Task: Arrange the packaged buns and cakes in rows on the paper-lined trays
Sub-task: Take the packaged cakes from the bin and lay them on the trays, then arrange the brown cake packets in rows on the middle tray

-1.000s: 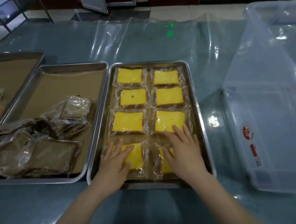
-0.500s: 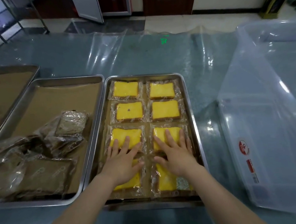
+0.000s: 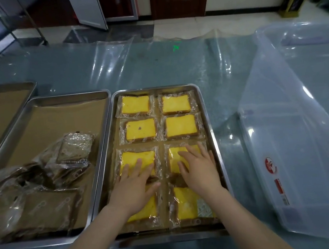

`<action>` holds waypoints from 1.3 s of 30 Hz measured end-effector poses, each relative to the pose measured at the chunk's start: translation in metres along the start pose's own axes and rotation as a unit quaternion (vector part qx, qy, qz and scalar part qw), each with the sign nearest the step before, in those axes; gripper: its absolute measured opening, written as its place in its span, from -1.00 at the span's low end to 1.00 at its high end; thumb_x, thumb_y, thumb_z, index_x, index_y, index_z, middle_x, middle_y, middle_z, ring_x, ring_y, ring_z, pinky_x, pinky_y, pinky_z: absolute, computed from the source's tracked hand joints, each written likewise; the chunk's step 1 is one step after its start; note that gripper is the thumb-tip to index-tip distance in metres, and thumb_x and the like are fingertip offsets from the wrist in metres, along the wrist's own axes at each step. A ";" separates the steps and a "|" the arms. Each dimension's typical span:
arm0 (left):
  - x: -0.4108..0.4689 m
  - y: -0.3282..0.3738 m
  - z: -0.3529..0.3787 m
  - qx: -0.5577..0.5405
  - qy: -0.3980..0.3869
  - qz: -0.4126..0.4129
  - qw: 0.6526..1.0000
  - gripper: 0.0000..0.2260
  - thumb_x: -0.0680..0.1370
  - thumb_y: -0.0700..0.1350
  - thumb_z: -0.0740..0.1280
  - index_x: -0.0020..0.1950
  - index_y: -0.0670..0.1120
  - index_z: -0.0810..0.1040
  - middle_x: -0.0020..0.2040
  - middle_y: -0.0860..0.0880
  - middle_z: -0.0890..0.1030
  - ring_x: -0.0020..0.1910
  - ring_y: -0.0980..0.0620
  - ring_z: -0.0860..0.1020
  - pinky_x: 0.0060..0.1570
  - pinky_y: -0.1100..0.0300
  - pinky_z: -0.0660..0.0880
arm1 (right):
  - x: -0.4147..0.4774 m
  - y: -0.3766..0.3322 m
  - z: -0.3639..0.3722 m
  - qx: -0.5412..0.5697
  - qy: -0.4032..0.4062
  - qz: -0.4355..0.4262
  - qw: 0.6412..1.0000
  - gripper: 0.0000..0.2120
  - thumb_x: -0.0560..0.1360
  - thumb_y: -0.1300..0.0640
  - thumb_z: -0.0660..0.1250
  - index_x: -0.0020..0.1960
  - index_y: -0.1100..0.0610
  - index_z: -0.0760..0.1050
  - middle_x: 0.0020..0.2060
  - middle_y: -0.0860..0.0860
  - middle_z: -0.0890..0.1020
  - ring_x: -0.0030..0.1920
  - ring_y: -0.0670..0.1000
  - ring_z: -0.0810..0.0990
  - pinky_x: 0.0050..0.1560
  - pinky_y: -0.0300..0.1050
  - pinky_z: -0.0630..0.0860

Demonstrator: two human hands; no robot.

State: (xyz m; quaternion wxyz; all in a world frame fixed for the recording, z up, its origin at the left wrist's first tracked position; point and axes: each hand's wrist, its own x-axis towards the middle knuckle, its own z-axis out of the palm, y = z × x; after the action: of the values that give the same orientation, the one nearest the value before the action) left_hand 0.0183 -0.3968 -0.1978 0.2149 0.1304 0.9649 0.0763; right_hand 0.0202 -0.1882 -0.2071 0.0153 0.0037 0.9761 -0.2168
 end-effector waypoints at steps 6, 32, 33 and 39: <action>0.036 0.005 -0.032 -0.025 0.155 0.036 0.987 -0.50 0.58 0.21 0.03 0.51 0.17 0.04 0.55 0.03 0.05 0.50 -0.06 0.03 0.42 0.00 0.09 | 0.047 -0.005 -0.006 -0.006 0.034 -0.015 0.999 -0.59 0.60 -0.04 0.12 0.44 -0.04 0.31 0.50 0.01 0.23 0.53 0.09 0.02 0.49 0.11 0.05; 0.082 -0.024 -0.024 0.029 0.122 0.002 0.992 -0.39 0.52 0.33 -0.06 0.52 0.18 -0.11 0.54 -0.05 -0.20 0.48 -0.14 -0.28 0.40 -0.03 -0.26 | 0.072 0.001 0.001 -0.048 -0.033 -0.005 0.998 -0.48 0.58 -0.20 0.05 0.50 -0.12 0.10 0.55 -0.01 -0.10 0.47 0.14 -0.39 0.39 0.22 -0.37; 0.078 -0.023 -0.027 0.028 0.131 0.010 0.991 -0.39 0.53 0.31 -0.05 0.52 0.17 -0.11 0.54 -0.04 -0.20 0.48 -0.12 -0.29 0.39 -0.02 -0.27 | 0.071 -0.003 -0.002 -0.041 -0.028 -0.009 0.999 -0.48 0.59 -0.20 0.05 0.51 -0.11 0.10 0.55 -0.01 -0.09 0.48 0.13 -0.37 0.40 0.22 -0.36; 0.033 -0.027 -0.046 0.027 0.182 0.041 0.982 -0.42 0.57 0.23 0.02 0.52 0.14 -0.14 0.50 0.00 -0.26 0.46 0.02 -0.32 0.42 0.00 -0.24 | 0.050 -0.038 -0.025 0.017 -0.021 -0.043 0.999 -0.45 0.60 -0.14 0.09 0.54 -0.03 0.07 0.54 -0.03 0.05 0.53 0.06 -0.18 0.49 0.17 -0.17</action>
State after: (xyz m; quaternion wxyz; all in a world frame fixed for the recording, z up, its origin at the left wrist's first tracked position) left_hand -0.0361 -0.4172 -0.1751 0.0285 0.1594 0.9835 0.0811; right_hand -0.0313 -0.2115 -0.1700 0.0264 -0.0424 0.9710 -0.2337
